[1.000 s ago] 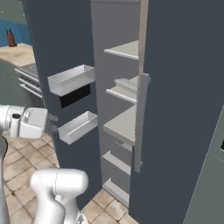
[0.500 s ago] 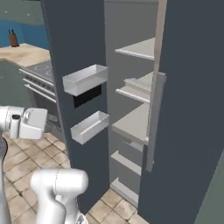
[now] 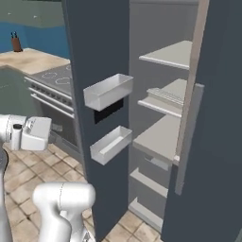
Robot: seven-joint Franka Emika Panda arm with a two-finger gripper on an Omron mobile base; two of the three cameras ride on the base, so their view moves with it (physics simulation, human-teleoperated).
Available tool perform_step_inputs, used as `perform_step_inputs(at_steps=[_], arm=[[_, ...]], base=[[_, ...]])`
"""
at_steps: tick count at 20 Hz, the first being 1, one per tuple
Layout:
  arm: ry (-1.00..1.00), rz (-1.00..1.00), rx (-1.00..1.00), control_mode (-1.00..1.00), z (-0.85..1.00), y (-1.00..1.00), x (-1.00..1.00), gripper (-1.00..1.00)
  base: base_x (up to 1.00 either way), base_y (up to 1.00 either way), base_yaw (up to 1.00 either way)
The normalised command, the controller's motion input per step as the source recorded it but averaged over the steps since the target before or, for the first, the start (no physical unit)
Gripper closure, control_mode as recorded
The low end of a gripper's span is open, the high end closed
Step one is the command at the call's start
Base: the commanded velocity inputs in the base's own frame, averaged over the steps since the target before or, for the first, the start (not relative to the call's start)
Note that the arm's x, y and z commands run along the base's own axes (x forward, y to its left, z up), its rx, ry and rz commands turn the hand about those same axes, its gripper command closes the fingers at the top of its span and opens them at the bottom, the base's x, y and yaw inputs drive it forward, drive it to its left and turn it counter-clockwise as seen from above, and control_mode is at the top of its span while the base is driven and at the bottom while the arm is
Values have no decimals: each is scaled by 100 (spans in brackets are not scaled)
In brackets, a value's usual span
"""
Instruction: The ice cube tray has been filled with water. Take the tray and place it in the freezer to make ice. Close the freezer door after placing the tray.
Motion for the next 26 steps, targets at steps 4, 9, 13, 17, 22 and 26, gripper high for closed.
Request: perform_step_inputs(at_steps=[4,9,13,17,22,26], arm=[[0,0,0,100,0,0,0,-100],[0,0,0,100,0,0,0,-100],[0,0,0,100,0,0,0,-100],[0,0,0,100,0,0,0,-100],[0,0,0,100,0,0,0,-100],[0,0,0,100,0,0,0,-100]], base=[[7,56,-4],[9,52,-6],[24,48,-14],[33,43,-21],[43,30,-33],[49,20,-47]])
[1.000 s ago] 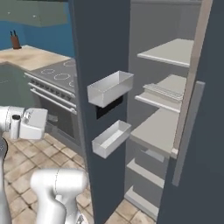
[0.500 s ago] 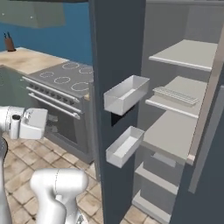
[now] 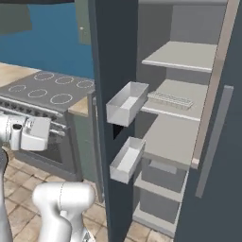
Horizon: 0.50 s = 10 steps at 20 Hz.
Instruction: The ice cube tray has been filled with water. Take the tray and place it in the freezer to make ice. Close the freezer door after placing the tray.
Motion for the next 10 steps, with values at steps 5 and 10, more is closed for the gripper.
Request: perform_step_inputs(at_steps=[5,10], arm=[[0,0,0,100,0,0,0,-100],[0,0,0,100,0,0,0,-100]], base=[[52,37,-40],[50,34,-36]])
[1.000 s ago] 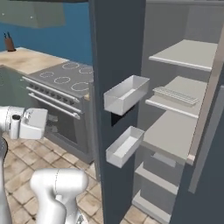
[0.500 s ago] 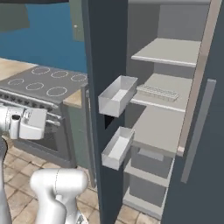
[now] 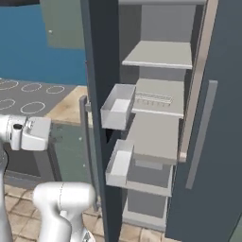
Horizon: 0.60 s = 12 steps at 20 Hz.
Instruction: The ice cube tray has been filled with water. Take the tray and place it in the freezer to make ice. Close the freezer door after placing the tray.
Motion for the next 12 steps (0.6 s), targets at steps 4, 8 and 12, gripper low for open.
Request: perform_step_inputs(at_steps=[4,8,12], arm=[[0,0,0,100,0,0,0,-100],[0,0,0,100,0,0,0,-100],[0,0,0,100,0,0,0,-100]], base=[[49,36,-35],[42,37,-35],[28,50,-38]])
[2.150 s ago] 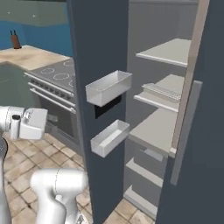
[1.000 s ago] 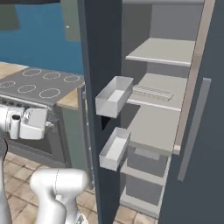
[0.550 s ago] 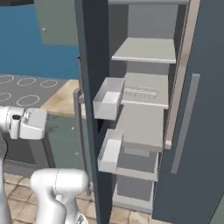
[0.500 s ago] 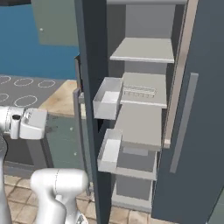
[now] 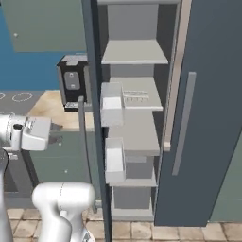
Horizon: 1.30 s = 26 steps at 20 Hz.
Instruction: The ice cube tray has been filled with water. Take the tray and place it in the freezer to make ice. Close the freezer door after placing the tray.
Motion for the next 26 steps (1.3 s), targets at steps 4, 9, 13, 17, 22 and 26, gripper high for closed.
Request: perform_step_inputs(at_steps=[4,9,13,17,22,26], arm=[[0,0,0,100,0,0,0,-100],[0,0,0,100,0,0,0,-100],[0,0,0,100,0,0,0,-100],[0,0,0,100,0,0,0,-100],[0,0,0,100,0,0,0,-100],[0,0,0,100,0,0,0,-100]], base=[[22,56,-44],[14,61,-46],[15,51,-43],[34,40,-34],[45,48,-16],[39,50,-3]])
